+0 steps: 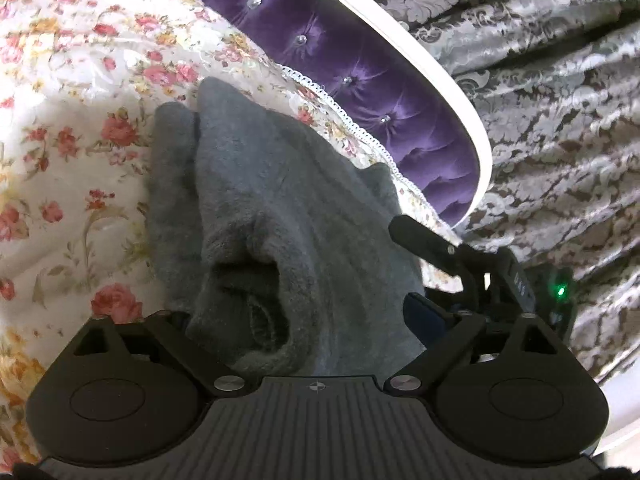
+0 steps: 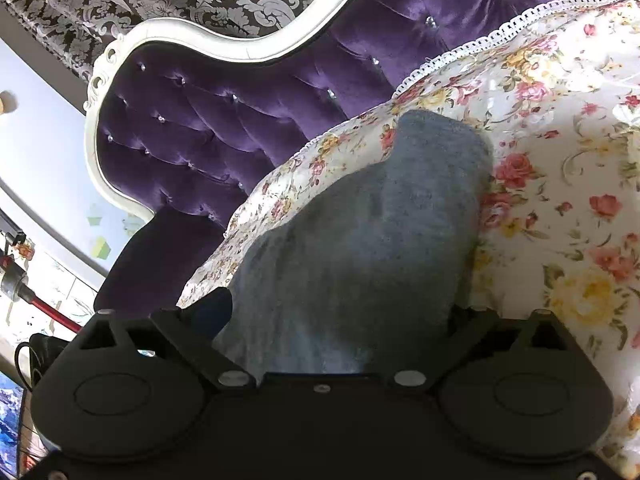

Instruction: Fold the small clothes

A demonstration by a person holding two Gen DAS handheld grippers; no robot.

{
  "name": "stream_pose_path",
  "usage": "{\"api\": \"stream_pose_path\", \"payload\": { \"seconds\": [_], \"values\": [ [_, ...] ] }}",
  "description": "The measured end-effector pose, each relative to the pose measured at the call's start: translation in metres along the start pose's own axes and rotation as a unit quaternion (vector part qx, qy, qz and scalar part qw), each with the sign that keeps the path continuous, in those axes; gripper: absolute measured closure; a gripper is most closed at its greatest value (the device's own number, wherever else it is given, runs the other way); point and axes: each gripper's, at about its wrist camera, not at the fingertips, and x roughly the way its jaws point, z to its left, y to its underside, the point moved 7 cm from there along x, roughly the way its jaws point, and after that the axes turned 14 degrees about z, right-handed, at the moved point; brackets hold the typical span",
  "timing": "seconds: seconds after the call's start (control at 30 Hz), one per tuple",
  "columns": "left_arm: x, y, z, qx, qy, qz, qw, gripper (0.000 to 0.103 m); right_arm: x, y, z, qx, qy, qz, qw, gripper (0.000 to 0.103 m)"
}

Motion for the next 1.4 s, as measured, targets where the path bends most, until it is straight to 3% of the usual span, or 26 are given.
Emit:
{"api": "stream_pose_path", "payload": {
  "seconds": [0.03,0.1,0.13,0.17,0.3,0.43,0.73,0.9,0.97,1.1,1.23,1.4],
  "values": [
    [-0.001,0.002,0.001,-0.008,0.012,0.004,0.9999,0.037,-0.002,0.002,-0.001,0.001,-0.003,0.000,1.000,0.005],
    [-0.002,0.006,0.005,-0.019,0.018,0.006,0.9996,0.067,-0.007,0.007,-0.005,0.006,0.009,0.004,1.000,0.022],
    [-0.003,0.006,0.004,-0.018,0.017,0.003,0.9997,0.066,-0.007,0.009,-0.008,0.012,0.024,0.013,1.000,0.050],
    [-0.003,0.007,0.001,-0.013,0.016,0.001,0.9998,0.067,-0.007,0.012,-0.011,0.021,0.026,0.021,0.999,0.058],
    [-0.013,0.012,-0.020,-0.011,0.045,0.001,0.9989,0.067,-0.026,0.019,0.000,0.037,0.032,0.006,0.999,0.059],
    [-0.027,0.040,-0.047,0.008,0.047,0.014,0.9988,0.067,-0.048,0.042,0.015,0.035,0.054,0.019,0.998,0.059],
    [-0.046,0.157,-0.082,0.048,0.054,0.048,0.9962,0.067,-0.106,0.135,0.045,0.022,0.077,0.038,0.996,0.059],
    [-0.056,0.216,-0.080,0.060,0.036,0.055,0.9960,0.067,-0.123,0.191,0.059,0.000,0.104,0.036,0.994,0.058],
    [-0.060,0.234,-0.077,0.065,0.020,0.051,0.9964,0.067,-0.126,0.207,0.064,-0.006,0.113,0.031,0.993,0.055],
    [-0.070,0.262,-0.066,0.102,-0.051,0.037,0.9928,0.066,-0.136,0.230,0.070,-0.020,0.146,0.005,0.989,0.047],
    [-0.084,0.281,-0.062,0.138,-0.103,0.021,0.9848,0.064,-0.145,0.246,0.077,-0.043,0.187,-0.015,0.981,0.036],
    [-0.115,0.293,-0.081,0.195,-0.144,-0.010,0.9701,0.064,-0.166,0.258,0.085,-0.058,0.209,-0.044,0.975,0.032]
  ]
}}
